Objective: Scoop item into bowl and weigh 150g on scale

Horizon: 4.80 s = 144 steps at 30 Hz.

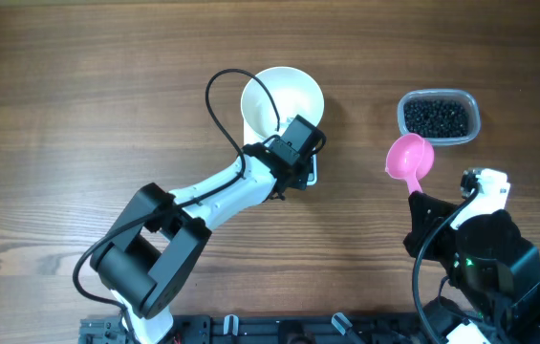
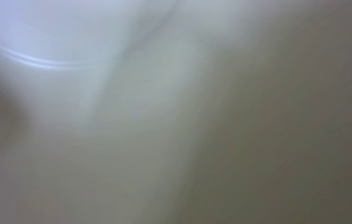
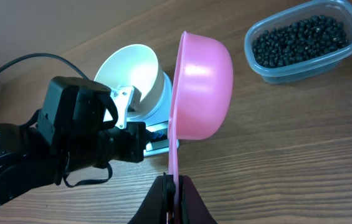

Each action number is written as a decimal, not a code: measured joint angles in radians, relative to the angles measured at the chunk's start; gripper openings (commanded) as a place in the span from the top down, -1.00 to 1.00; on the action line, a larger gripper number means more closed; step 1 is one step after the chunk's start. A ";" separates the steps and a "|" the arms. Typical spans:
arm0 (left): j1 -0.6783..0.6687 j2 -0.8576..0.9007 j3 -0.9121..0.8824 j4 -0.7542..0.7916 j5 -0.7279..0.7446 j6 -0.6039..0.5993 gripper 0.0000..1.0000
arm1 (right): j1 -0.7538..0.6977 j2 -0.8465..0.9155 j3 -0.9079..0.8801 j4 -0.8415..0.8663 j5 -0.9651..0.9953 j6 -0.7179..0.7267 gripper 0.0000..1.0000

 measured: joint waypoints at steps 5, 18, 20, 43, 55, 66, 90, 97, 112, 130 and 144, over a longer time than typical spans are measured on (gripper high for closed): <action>-0.001 0.002 0.003 -0.003 -0.006 0.000 0.92 | 0.000 0.000 0.000 0.000 0.000 0.000 0.91; -0.006 -0.085 0.010 -0.118 0.012 0.000 0.92 | 0.000 0.000 0.000 0.011 0.031 0.000 0.91; -0.010 -0.152 0.010 -0.136 0.040 0.000 0.92 | 0.000 0.000 0.000 0.016 0.040 0.000 0.91; -0.006 -0.815 0.010 -0.489 -0.014 0.009 -0.22 | 0.000 0.109 0.000 0.099 0.103 0.000 0.91; -0.006 -0.881 0.010 -0.611 -0.105 0.008 -1.00 | 0.000 0.240 0.000 0.124 0.055 -0.006 0.91; -0.006 -0.857 0.010 -0.710 -0.419 0.008 -1.00 | 0.000 0.385 0.000 0.156 0.063 -0.032 0.91; 0.333 -0.841 0.010 -0.533 -0.485 0.011 -1.00 | -0.251 0.469 0.000 0.371 -0.002 -0.237 0.91; 0.396 -0.786 0.010 -0.486 -0.391 0.003 -1.00 | -0.270 0.478 0.000 0.364 -0.137 -0.324 0.91; 0.528 -0.756 0.091 -0.568 0.297 0.566 -1.00 | -0.270 0.478 0.000 0.381 -0.200 -0.415 0.91; 0.689 -0.755 0.300 -0.829 0.531 1.011 -1.00 | -0.270 0.478 0.000 0.343 -0.213 -0.448 0.91; 0.689 -0.755 0.301 -0.829 0.531 1.028 -1.00 | -0.270 0.370 0.000 0.344 -0.288 -0.427 0.91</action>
